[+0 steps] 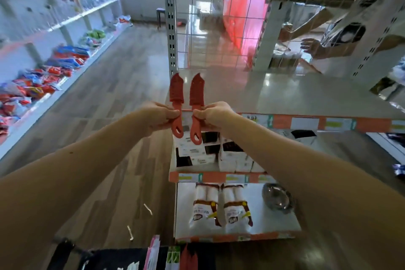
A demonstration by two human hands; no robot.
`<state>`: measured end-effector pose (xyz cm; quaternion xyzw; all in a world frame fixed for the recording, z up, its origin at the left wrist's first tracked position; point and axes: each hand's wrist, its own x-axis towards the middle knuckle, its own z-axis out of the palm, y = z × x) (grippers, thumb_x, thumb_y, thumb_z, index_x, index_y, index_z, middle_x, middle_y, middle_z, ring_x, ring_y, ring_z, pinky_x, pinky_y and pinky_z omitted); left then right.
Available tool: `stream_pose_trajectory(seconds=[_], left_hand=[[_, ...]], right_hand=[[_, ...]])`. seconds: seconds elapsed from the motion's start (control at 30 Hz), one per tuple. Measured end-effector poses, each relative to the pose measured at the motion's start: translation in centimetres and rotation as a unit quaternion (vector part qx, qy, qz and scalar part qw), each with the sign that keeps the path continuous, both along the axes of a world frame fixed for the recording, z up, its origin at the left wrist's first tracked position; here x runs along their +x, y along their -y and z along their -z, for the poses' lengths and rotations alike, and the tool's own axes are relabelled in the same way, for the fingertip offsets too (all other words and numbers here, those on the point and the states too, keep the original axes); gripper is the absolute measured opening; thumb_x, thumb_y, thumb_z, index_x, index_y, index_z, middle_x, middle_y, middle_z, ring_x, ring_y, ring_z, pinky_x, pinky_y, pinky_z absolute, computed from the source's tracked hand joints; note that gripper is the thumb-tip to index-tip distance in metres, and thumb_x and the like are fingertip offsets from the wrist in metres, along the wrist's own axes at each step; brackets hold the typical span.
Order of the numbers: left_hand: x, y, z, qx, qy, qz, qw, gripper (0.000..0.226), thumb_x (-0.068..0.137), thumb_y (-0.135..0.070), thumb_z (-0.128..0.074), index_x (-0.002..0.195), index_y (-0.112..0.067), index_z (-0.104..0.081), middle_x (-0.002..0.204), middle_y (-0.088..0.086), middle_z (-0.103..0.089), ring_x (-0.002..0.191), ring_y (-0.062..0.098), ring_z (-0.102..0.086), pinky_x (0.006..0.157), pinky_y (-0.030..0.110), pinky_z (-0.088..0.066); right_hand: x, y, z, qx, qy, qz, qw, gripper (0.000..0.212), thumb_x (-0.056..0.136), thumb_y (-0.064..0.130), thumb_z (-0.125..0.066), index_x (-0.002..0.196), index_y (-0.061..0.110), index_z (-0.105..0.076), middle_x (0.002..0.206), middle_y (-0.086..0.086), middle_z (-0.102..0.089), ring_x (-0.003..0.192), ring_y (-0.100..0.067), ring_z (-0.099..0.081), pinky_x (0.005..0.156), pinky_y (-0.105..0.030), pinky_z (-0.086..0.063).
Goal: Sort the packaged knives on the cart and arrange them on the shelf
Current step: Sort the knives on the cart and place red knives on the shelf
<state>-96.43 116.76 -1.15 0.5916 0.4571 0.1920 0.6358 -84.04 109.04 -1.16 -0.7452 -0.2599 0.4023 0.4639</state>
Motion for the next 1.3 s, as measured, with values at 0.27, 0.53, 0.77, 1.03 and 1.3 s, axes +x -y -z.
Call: stream_pose_trajectory(seconds=[0.27,0.53,0.77,1.03,1.3], left_hand=[[7.0,-7.5,-0.1,-0.012,-0.030,-0.049,0.998,0.019,0.091,-0.001,-0.053,0.073,-0.003,-0.055,0.063,0.007,-0.062,0.033,0.003,-0.058,0.043,0.014,-0.050],[8.3,-12.0,2.3,0.048,-0.128,-0.030,0.990,0.022,0.089,-0.002,-0.058,0.067,-0.004,-0.055,0.066,0.007,-0.055,0.040,0.006,-0.056,0.043,0.014,-0.048],[7.9,-12.7,2.6,0.086,-0.169,-0.022,0.982,0.009,0.082,-0.006,-0.068,0.076,-0.003,-0.063,0.066,0.004,-0.054,0.057,0.011,-0.049,0.053,0.016,-0.046],[7.9,-12.1,2.1,0.131,-0.197,0.021,0.971,0.031,0.081,-0.005,-0.069,0.110,0.005,-0.062,0.066,0.003,-0.054,0.058,0.011,-0.052,0.049,0.014,-0.047],[7.9,-11.9,2.1,0.185,-0.209,0.040,0.959,0.033,0.080,-0.009,-0.070,0.111,0.000,-0.065,0.109,0.014,-0.066,0.090,0.018,-0.058,0.089,0.030,-0.050]], right_hand=[[7.5,-8.2,-0.1,-0.045,-0.020,-0.070,0.996,0.022,0.090,0.008,-0.060,0.070,0.011,-0.050,0.070,-0.003,-0.055,0.061,-0.013,-0.054,0.088,-0.032,-0.054],[8.3,-14.3,3.0,-0.094,0.082,-0.047,0.991,0.038,0.073,0.024,-0.079,0.100,0.000,-0.066,0.103,-0.012,-0.070,0.095,-0.025,-0.068,0.088,-0.038,-0.055],[7.4,-15.5,3.4,-0.079,0.121,-0.040,0.989,0.037,0.068,0.024,-0.082,0.096,0.002,-0.071,0.096,-0.013,-0.072,0.089,-0.025,-0.070,0.081,-0.041,-0.058],[7.6,-14.7,3.2,-0.087,0.148,-0.049,0.984,0.034,0.072,0.027,-0.081,0.093,0.003,-0.070,0.095,-0.012,-0.071,0.088,-0.024,-0.070,0.081,-0.038,-0.058],[7.2,-13.4,2.7,-0.084,0.109,-0.052,0.989,0.018,0.077,0.013,-0.076,0.083,0.001,-0.063,0.077,-0.011,-0.064,0.078,-0.024,-0.070,0.070,-0.037,-0.060]])
